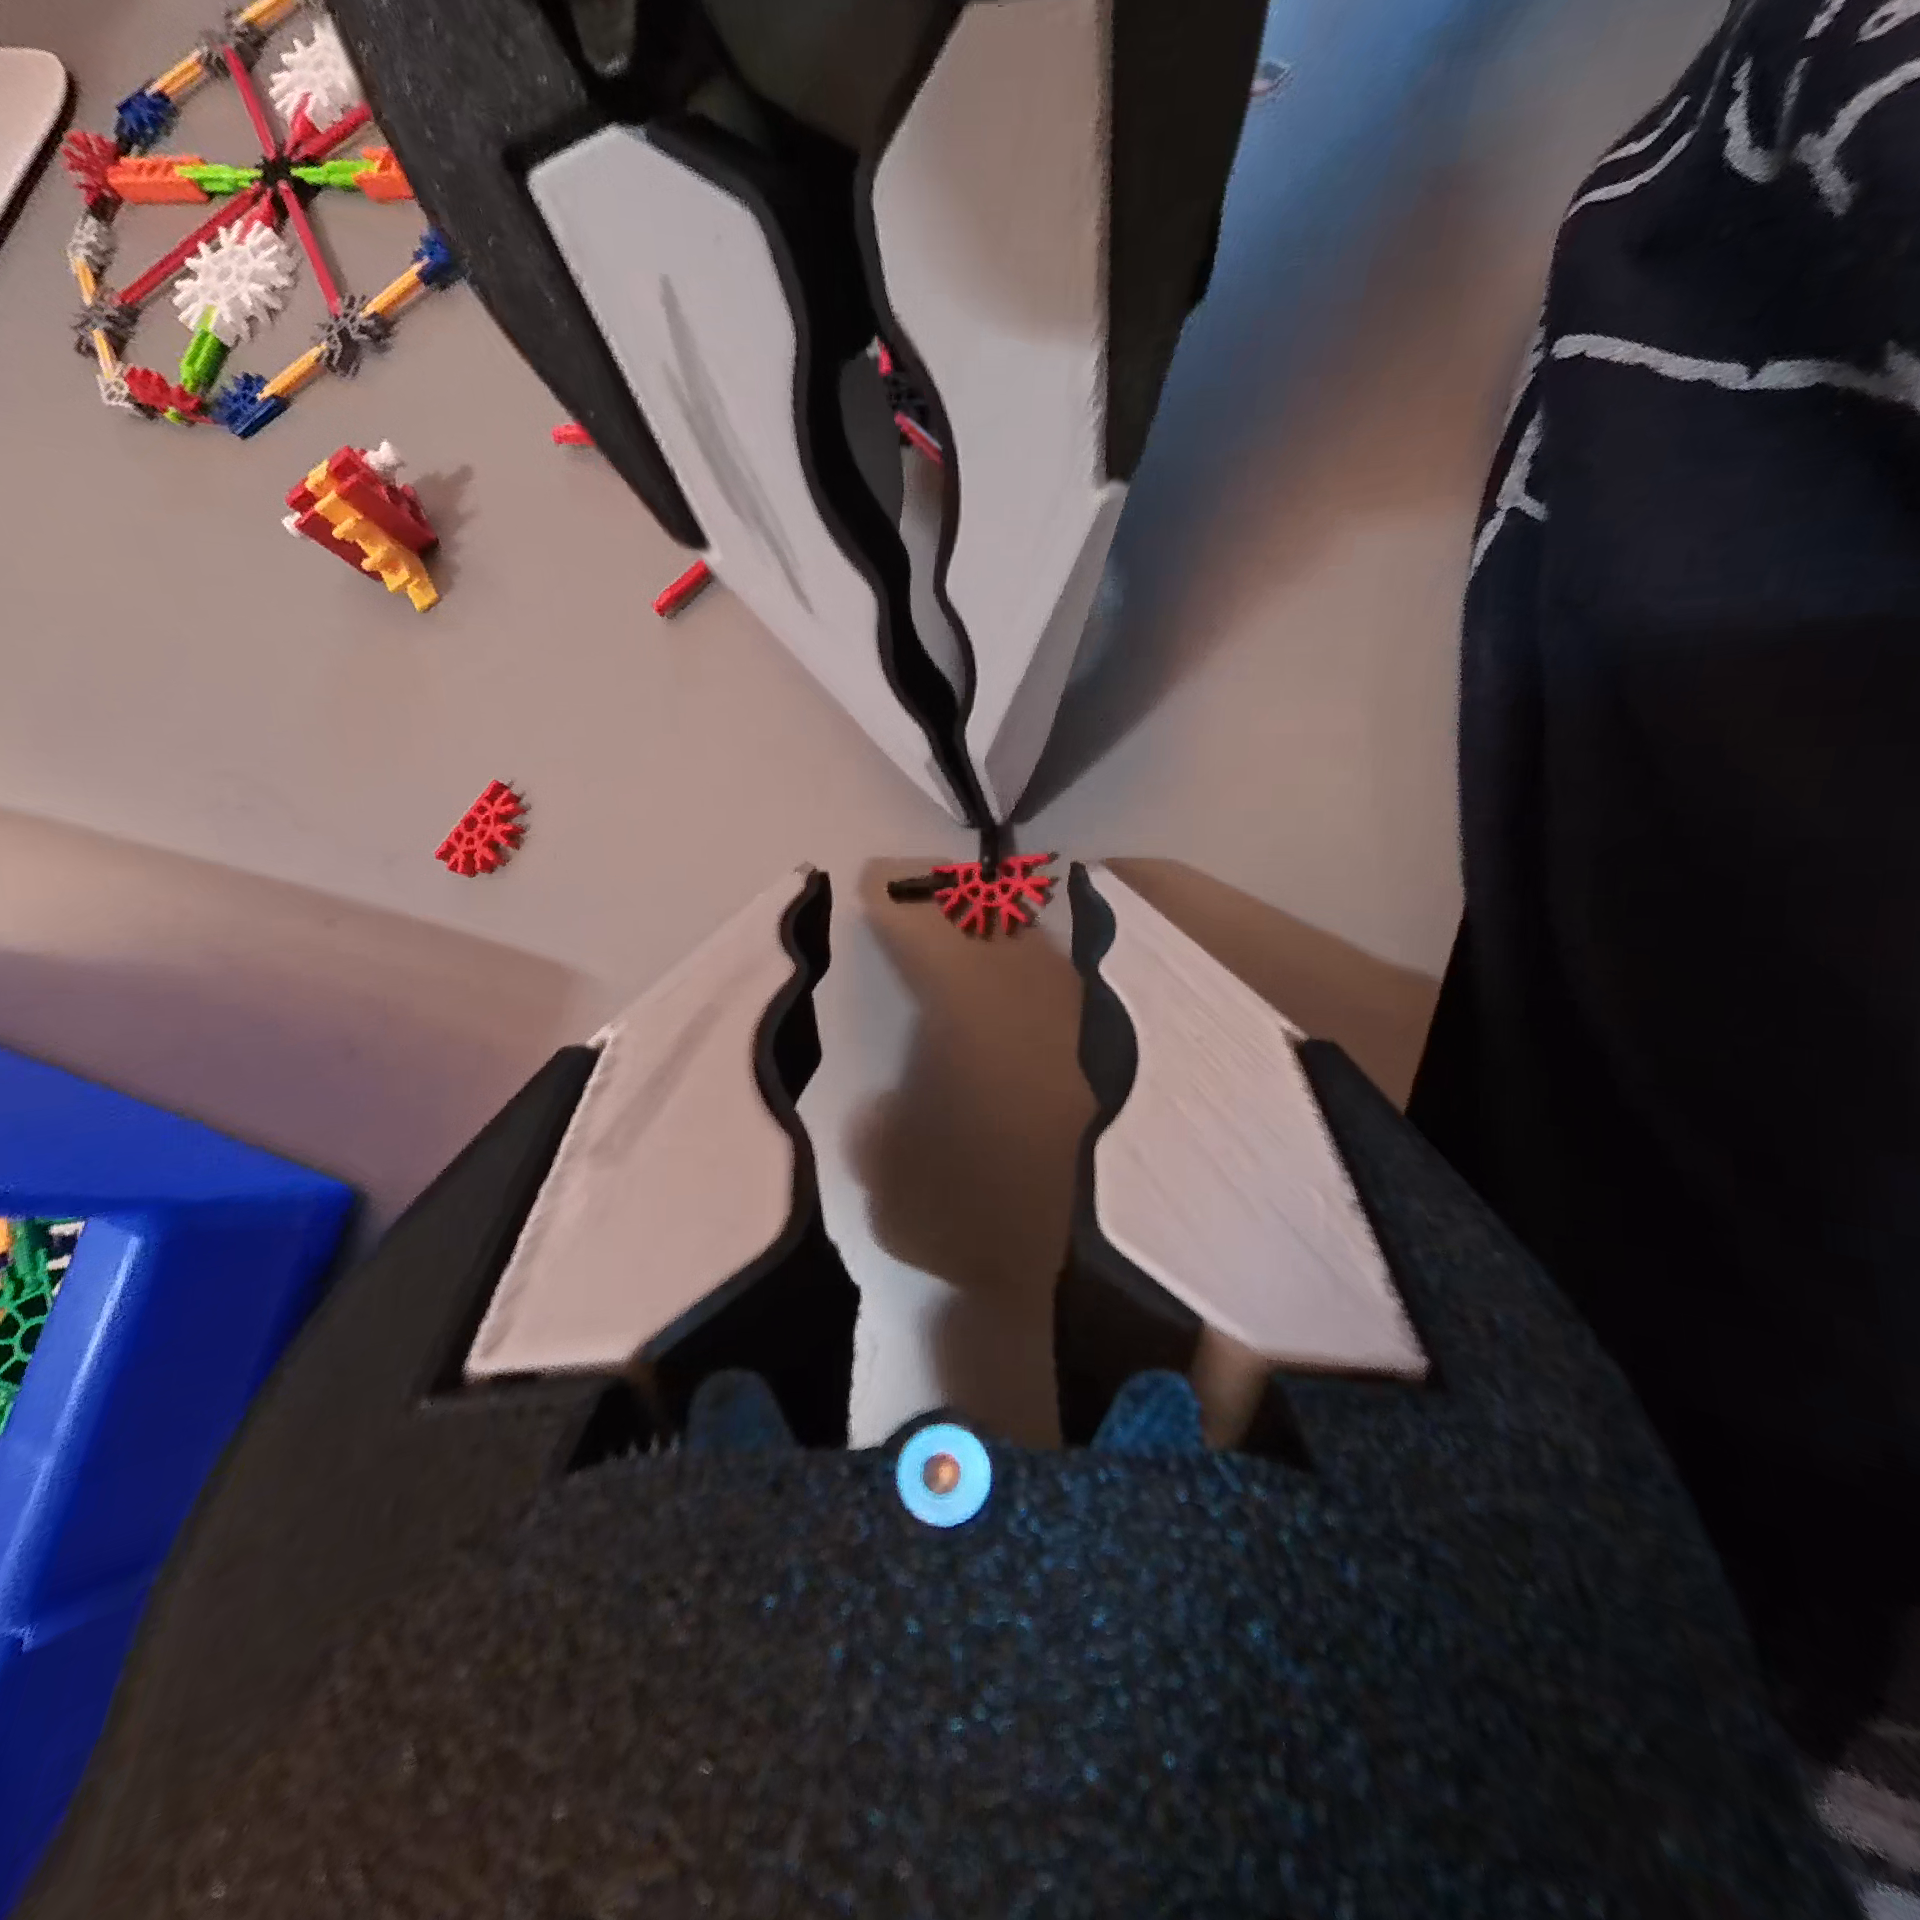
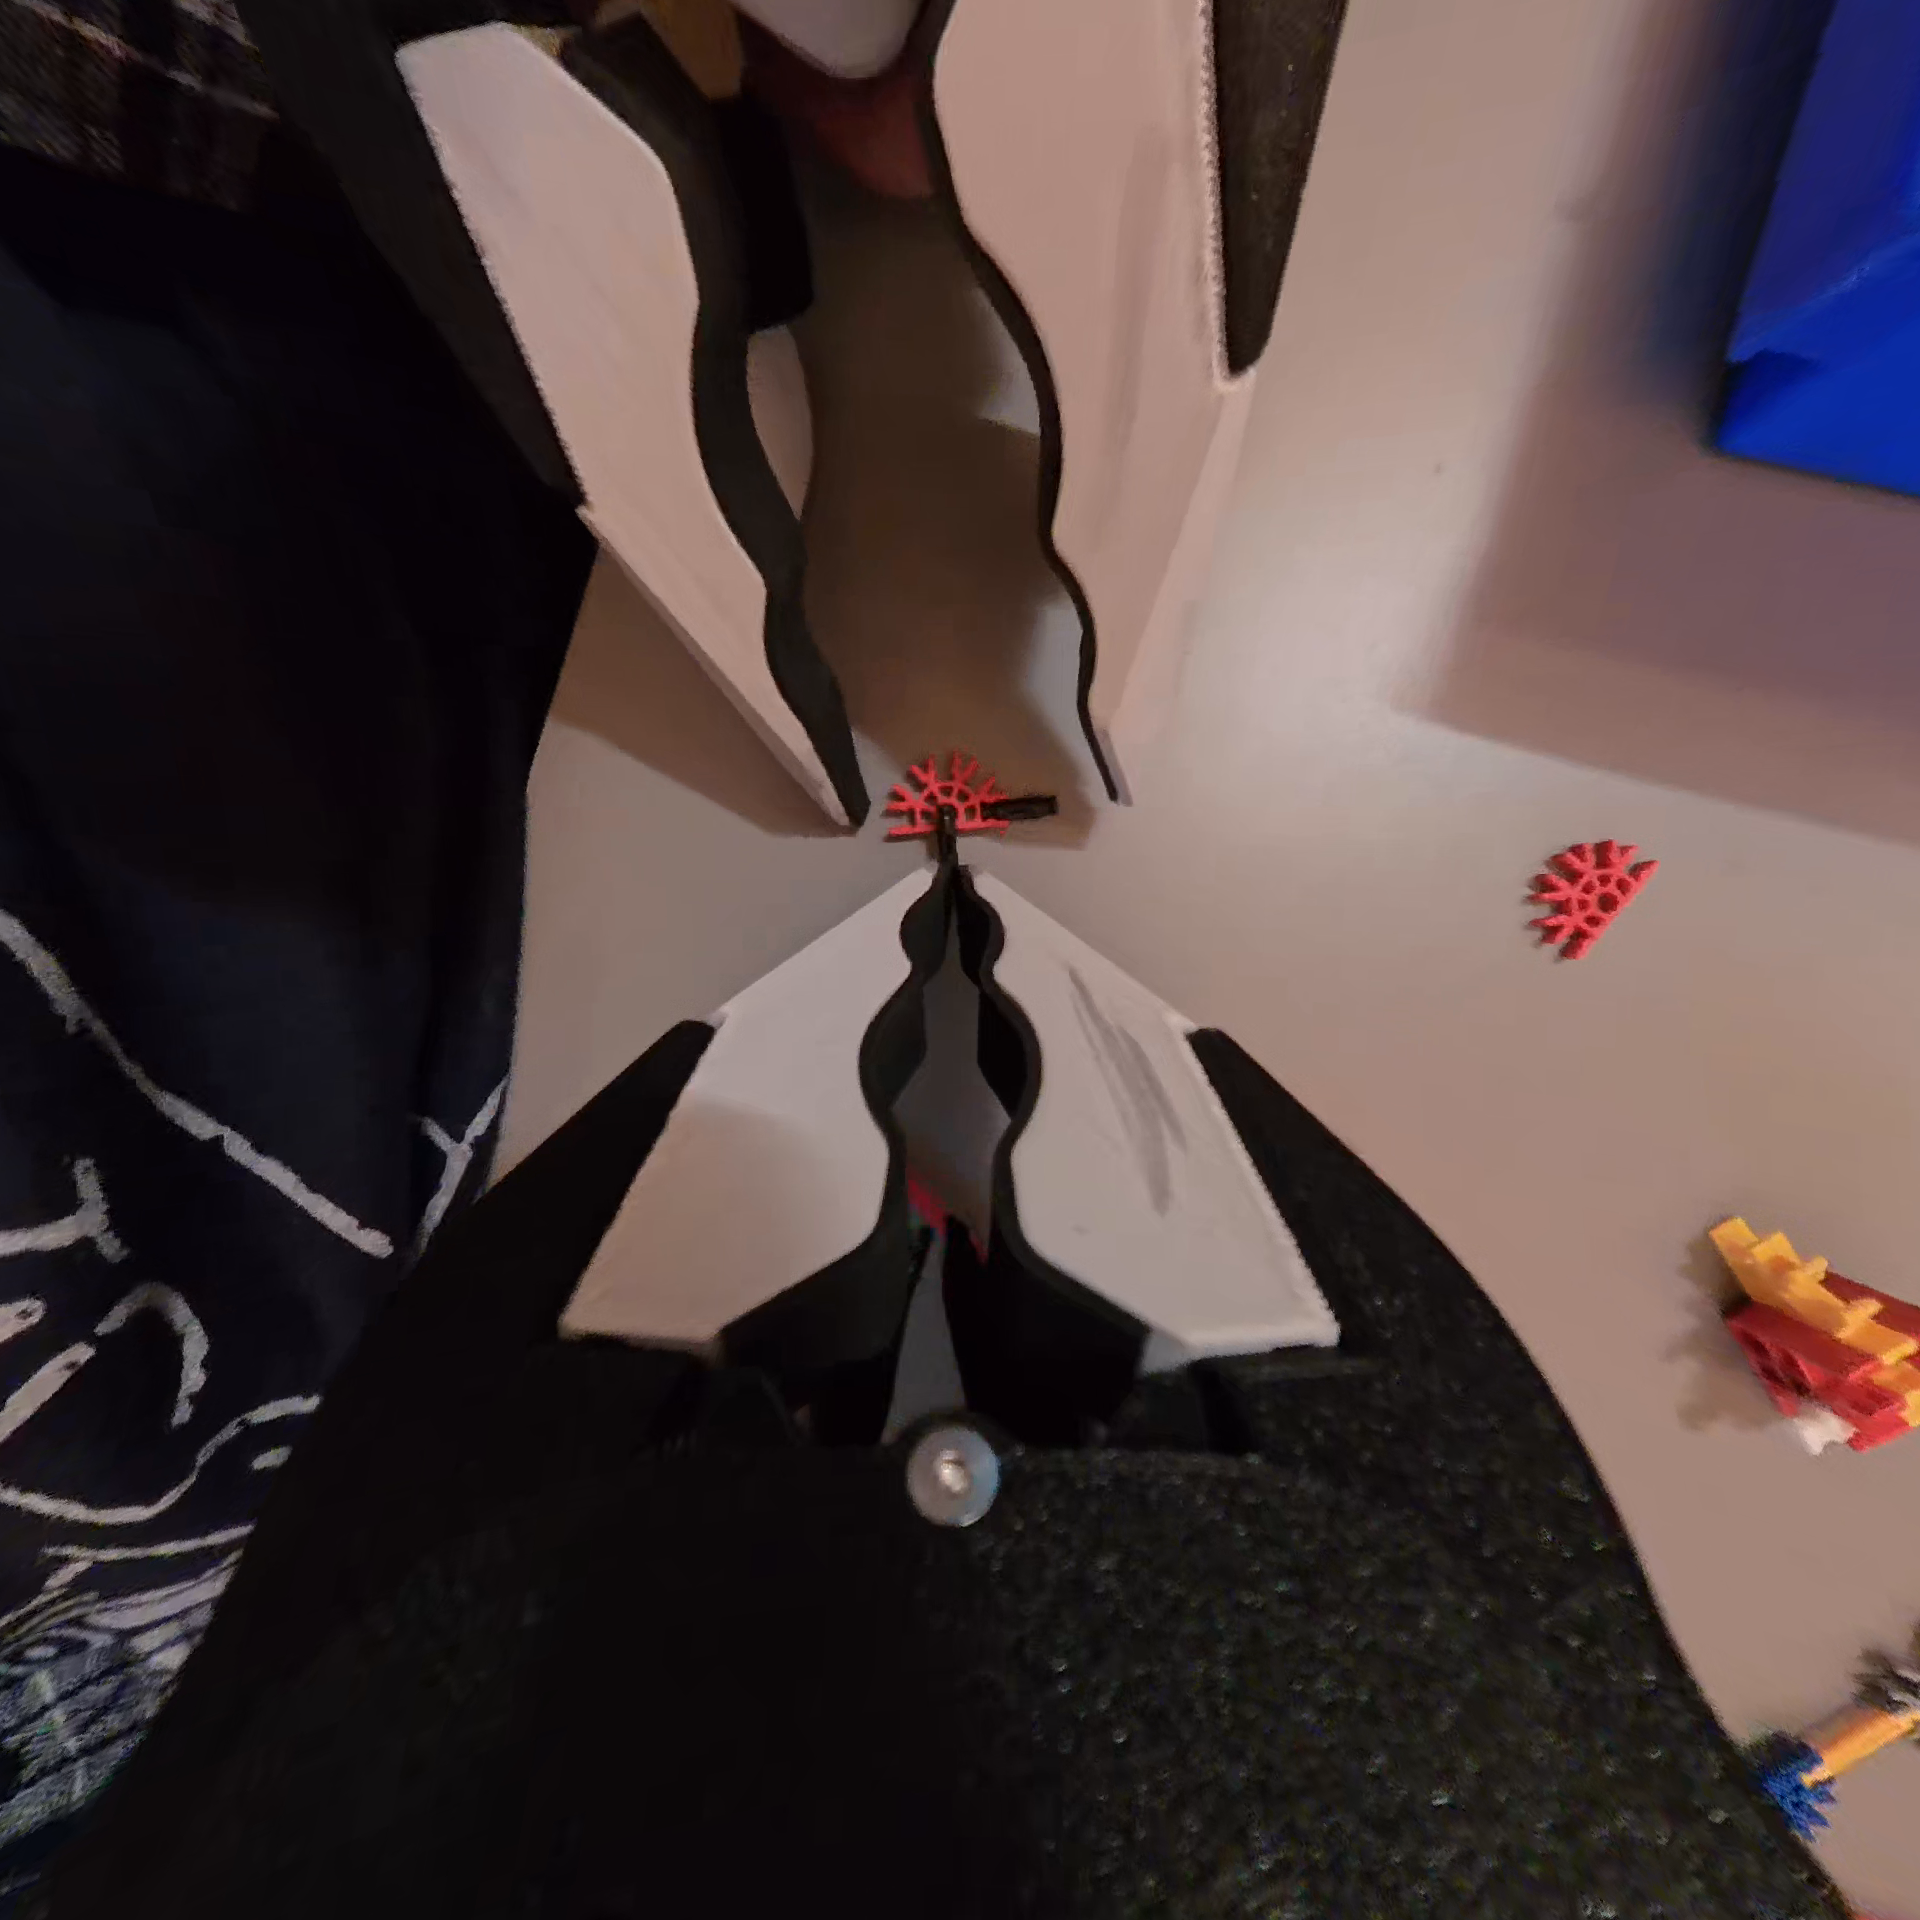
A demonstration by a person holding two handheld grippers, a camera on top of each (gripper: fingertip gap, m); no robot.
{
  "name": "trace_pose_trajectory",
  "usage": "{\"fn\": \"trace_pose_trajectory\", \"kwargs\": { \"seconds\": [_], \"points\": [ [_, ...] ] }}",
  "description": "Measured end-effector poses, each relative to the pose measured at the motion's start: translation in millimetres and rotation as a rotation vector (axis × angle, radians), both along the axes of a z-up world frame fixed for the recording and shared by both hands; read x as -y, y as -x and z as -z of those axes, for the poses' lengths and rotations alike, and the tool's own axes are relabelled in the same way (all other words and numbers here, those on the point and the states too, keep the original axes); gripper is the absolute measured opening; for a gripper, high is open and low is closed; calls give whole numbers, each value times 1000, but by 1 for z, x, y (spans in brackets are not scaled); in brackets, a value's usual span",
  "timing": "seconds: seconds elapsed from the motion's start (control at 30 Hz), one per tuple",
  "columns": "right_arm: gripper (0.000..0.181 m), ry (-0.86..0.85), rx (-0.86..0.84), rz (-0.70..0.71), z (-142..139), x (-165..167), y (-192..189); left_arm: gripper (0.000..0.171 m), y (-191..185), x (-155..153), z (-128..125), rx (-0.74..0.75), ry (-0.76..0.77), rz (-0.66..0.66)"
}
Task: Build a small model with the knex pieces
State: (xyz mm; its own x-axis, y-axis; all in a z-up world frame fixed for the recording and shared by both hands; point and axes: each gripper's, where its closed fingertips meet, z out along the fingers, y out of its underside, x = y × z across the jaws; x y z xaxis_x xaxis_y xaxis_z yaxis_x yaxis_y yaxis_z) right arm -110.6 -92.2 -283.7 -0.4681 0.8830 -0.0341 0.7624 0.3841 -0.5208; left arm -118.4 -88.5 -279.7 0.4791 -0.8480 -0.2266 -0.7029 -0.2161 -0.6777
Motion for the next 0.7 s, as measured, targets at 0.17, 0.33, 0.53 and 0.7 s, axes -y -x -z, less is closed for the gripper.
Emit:
{"fn": "trace_pose_trajectory", "kwargs": {
  "seconds": [0.17,0.33,0.53,0.7],
  "points": [
    [0,-25,-33,31,0,-4,12,48,-1,-1,0,-2,-8,-9],
    [0,-8,-38,48,-2,-8,5,48,17,4,-6,-7,-5,7],
    [0,-6,-35,59,-2,-10,-1,45,28,-5,-5,-70,-8,82],
    [0,-13,-33,65,0,-11,-3,47,20,-9,0,-100,-19,117]
  ]
}}
